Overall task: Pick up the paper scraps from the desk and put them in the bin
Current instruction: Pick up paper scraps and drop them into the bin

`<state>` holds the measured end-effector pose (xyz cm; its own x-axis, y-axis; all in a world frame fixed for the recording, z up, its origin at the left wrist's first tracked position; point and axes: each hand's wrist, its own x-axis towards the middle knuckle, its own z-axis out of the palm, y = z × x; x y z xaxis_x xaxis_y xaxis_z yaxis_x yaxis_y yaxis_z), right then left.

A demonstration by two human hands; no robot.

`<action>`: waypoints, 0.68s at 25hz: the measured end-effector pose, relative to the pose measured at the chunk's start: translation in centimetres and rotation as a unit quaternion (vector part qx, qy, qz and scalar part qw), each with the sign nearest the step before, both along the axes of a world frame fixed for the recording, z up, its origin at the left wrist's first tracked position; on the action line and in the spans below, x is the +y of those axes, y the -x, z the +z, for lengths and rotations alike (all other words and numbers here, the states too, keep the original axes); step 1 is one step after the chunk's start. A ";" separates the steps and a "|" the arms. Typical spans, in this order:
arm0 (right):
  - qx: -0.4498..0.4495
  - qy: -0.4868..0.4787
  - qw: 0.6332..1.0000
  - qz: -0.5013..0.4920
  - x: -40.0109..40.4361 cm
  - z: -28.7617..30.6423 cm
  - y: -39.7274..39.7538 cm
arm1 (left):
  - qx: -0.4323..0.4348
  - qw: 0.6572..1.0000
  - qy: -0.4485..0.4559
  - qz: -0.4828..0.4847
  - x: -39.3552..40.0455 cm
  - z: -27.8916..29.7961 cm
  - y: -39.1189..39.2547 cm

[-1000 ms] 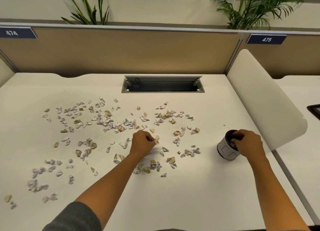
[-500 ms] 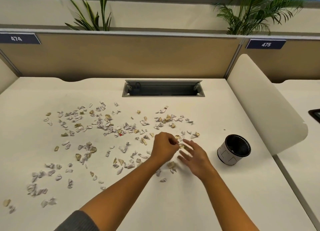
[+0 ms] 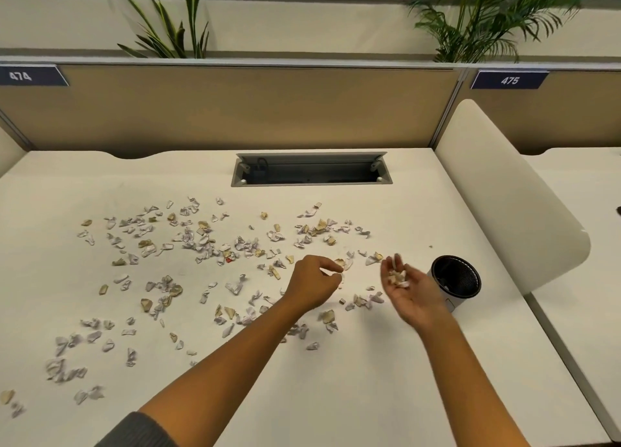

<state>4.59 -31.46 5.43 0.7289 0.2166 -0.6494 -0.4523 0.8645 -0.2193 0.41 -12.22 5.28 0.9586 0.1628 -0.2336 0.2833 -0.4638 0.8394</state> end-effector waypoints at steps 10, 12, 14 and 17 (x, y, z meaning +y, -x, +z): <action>-0.121 0.608 0.781 0.072 -8.7 -0.2 -2.4 | 0.056 0.895 -0.269 -0.351 0.5 -4.5 2.3; -0.130 0.634 0.757 0.087 -8.6 -0.3 -2.3 | 0.011 0.864 -0.331 -0.378 0.5 -4.2 2.4; -0.154 0.688 0.704 0.086 -8.2 -0.2 -1.8 | -0.014 0.843 -0.368 -0.393 0.5 -4.4 2.1; -0.254 0.764 0.591 0.051 -6.6 -0.2 -1.0 | -0.003 0.837 -0.383 -0.391 0.6 -4.8 1.8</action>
